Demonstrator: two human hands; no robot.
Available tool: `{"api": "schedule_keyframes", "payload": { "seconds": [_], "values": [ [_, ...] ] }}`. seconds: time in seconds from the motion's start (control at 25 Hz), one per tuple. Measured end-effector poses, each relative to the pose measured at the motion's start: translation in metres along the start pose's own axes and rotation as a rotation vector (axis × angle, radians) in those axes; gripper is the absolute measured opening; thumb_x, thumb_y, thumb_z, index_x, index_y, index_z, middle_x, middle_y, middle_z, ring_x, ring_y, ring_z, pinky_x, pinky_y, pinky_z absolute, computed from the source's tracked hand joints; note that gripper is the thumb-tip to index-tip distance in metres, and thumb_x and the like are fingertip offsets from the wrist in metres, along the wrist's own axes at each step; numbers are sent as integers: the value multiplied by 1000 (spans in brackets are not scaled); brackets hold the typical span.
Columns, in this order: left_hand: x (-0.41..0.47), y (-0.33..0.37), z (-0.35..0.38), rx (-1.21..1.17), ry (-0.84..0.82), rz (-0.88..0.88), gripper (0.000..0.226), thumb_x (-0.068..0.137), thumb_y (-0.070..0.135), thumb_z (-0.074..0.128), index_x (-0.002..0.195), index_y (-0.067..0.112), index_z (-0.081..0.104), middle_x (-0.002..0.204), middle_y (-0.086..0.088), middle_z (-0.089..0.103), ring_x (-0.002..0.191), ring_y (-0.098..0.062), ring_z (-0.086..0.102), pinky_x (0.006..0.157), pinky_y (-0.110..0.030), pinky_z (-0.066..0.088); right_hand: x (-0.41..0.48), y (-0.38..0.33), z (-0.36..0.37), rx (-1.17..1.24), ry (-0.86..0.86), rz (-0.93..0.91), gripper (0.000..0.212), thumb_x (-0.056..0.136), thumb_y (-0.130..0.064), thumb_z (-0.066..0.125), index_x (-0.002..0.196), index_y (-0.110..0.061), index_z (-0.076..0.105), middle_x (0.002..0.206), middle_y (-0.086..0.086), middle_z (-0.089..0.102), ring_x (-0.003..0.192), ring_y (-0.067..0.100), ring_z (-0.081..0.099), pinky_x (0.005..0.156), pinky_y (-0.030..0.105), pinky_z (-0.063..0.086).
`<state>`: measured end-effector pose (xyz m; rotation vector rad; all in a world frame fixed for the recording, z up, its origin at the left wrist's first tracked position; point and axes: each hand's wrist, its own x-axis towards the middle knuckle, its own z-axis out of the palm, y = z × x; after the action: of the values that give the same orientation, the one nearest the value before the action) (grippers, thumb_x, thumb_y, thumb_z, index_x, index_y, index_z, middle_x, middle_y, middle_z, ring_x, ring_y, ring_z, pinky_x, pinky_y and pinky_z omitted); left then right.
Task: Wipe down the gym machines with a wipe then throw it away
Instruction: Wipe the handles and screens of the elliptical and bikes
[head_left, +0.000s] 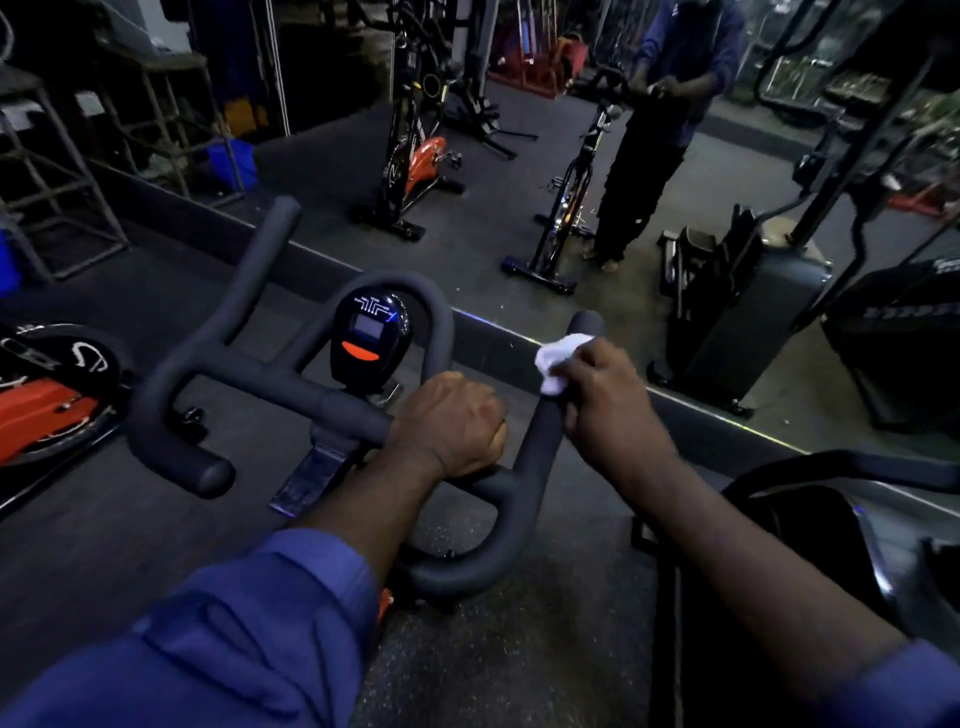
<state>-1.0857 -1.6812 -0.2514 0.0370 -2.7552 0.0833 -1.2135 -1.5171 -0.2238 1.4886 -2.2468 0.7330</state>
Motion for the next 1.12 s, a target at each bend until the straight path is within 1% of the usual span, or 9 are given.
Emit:
{"api": "schedule_keyframes", "payload": {
  "seconds": [0.16, 0.32, 0.48, 0.64, 0.76, 0.84, 0.92, 1.0, 1.12],
  "values": [
    [-1, 3, -8, -46, -92, -75, 32, 96, 38, 52, 109, 15, 70, 112, -10, 70, 92, -37, 68, 81, -42, 45, -11, -6, -5, -92, -438, -325, 25, 78, -20, 49, 89, -10, 69, 99, 9, 57, 92, 31, 58, 82, 41, 50],
    [4, 0, 3, -78, -121, -95, 69, 89, 49, 53, 154, 26, 41, 166, -5, 32, 99, -32, 69, 87, -40, 50, 60, 36, -27, -207, -152, -182, 13, 79, -10, 62, 90, -13, 69, 102, 11, 62, 96, 33, 61, 86, 46, 49],
    [7, 2, 10, -68, -120, -137, 73, 92, 54, 52, 156, 22, 36, 169, -4, 26, 108, -28, 68, 92, -40, 49, 84, 52, -26, -332, -225, -339, 10, 76, -14, 57, 72, -15, 66, 76, 7, 65, 78, 30, 61, 74, 39, 45],
    [5, 5, 7, -48, -60, -150, 66, 90, 52, 57, 146, 18, 47, 158, -6, 40, 95, -30, 70, 81, -39, 51, 104, 87, -27, 81, -288, 294, 13, 91, -14, 64, 82, -10, 73, 86, 3, 74, 83, 22, 66, 77, 33, 47],
    [5, 5, 8, -34, -44, -170, 60, 89, 51, 59, 139, 17, 53, 151, -7, 47, 88, -32, 70, 74, -38, 52, 79, 95, -7, 869, -156, 843, 22, 88, 1, 56, 78, -4, 75, 65, 3, 56, 59, 13, 49, 57, 32, 36],
    [5, 6, 8, -45, -55, -180, 59, 89, 51, 57, 136, 17, 54, 148, -6, 48, 85, -33, 70, 71, -40, 54, 44, 82, 13, 1227, -43, 973, 24, 83, 10, 50, 78, 2, 72, 64, 6, 53, 52, 8, 42, 56, 28, 30],
    [6, 5, 10, -44, -55, -183, 57, 89, 50, 58, 135, 17, 56, 145, -5, 50, 84, -33, 70, 71, -41, 55, 14, 74, 26, 1223, 110, 923, 15, 91, 4, 57, 85, 1, 71, 73, 8, 59, 59, 10, 50, 60, 28, 39],
    [6, 4, 11, -46, -71, -198, 57, 89, 50, 57, 135, 17, 57, 144, -4, 50, 87, -33, 70, 74, -41, 57, 11, 81, 26, 903, 303, 747, 17, 96, -14, 70, 79, -14, 71, 81, 0, 70, 72, 11, 60, 70, 29, 48],
    [7, 6, 10, -58, -87, -202, 55, 91, 50, 57, 134, 16, 57, 140, -2, 49, 86, -33, 68, 75, -44, 57, 37, 85, 8, 482, 381, 254, 5, 97, -13, 71, 100, -10, 74, 111, 0, 72, 101, 9, 65, 94, 20, 48]
  ]
}}
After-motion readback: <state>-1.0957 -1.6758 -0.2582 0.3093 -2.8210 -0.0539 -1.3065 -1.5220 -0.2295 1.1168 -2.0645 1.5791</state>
